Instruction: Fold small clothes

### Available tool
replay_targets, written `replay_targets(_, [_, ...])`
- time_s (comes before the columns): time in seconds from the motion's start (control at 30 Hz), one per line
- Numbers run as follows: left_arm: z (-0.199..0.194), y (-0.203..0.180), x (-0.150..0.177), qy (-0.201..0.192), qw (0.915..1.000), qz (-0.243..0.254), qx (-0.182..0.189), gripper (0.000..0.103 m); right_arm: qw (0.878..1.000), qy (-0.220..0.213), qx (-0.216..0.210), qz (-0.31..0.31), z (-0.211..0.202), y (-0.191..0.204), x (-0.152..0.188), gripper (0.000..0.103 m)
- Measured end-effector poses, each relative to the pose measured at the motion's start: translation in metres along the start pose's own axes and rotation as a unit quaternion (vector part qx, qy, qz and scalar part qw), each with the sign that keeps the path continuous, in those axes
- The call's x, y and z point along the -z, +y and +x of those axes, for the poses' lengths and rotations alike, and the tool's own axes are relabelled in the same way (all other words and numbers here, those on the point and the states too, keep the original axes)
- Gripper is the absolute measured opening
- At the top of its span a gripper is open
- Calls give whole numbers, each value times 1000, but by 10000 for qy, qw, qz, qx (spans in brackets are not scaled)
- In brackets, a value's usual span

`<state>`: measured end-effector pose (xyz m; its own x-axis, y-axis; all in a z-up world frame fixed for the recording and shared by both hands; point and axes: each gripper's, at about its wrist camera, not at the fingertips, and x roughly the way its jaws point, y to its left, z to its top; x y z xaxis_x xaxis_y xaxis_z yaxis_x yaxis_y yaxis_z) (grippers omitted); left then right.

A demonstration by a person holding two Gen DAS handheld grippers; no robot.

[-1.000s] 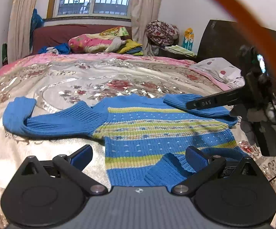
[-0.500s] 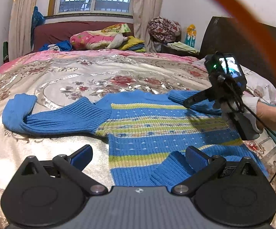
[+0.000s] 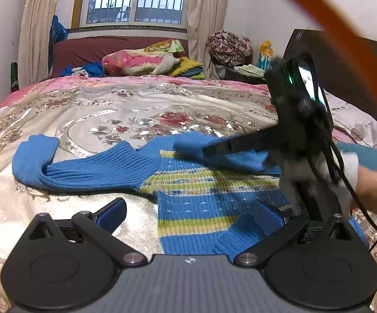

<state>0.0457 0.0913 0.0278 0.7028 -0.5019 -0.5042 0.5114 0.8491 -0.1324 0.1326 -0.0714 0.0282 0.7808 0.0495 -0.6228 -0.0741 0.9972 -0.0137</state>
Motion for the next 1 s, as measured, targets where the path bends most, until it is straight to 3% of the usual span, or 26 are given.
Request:
replay_targets(0.07, [0, 0, 0, 2, 10000, -13, 4, 103, 9996, 173, -221, -67, -1, -1, 8, 5])
replay_targets(0.33, [1, 2, -1, -1, 10000, -59, -21, 103, 9986, 181, -470, -169, -21, -4, 16, 17])
replay_targets(0.43, [0, 3, -1, -40, 10000, -40, -52, 103, 9987, 276, -403, -141, -35, -10, 22, 19])
replay_targets(0.63, [1, 7, -2, -36, 9999, -130, -48, 103, 9953, 614, -636, 388, -83, -33, 50, 19])
replay_targets(0.77, [1, 5, -2, -75, 9998, -109, -139, 103, 9896, 979, -817, 666, -93, -39, 68, 20])
replay_targets(0.87, [-1, 8, -3, -96, 9996, -164, -201, 103, 9820, 1314, -1174, 678, -89, -36, 75, 22])
replay_targets(1.0, [-11, 14, -5, -225, 9991, -183, -309, 103, 9539, 1995, -2215, 346, -103, -23, 82, 21])
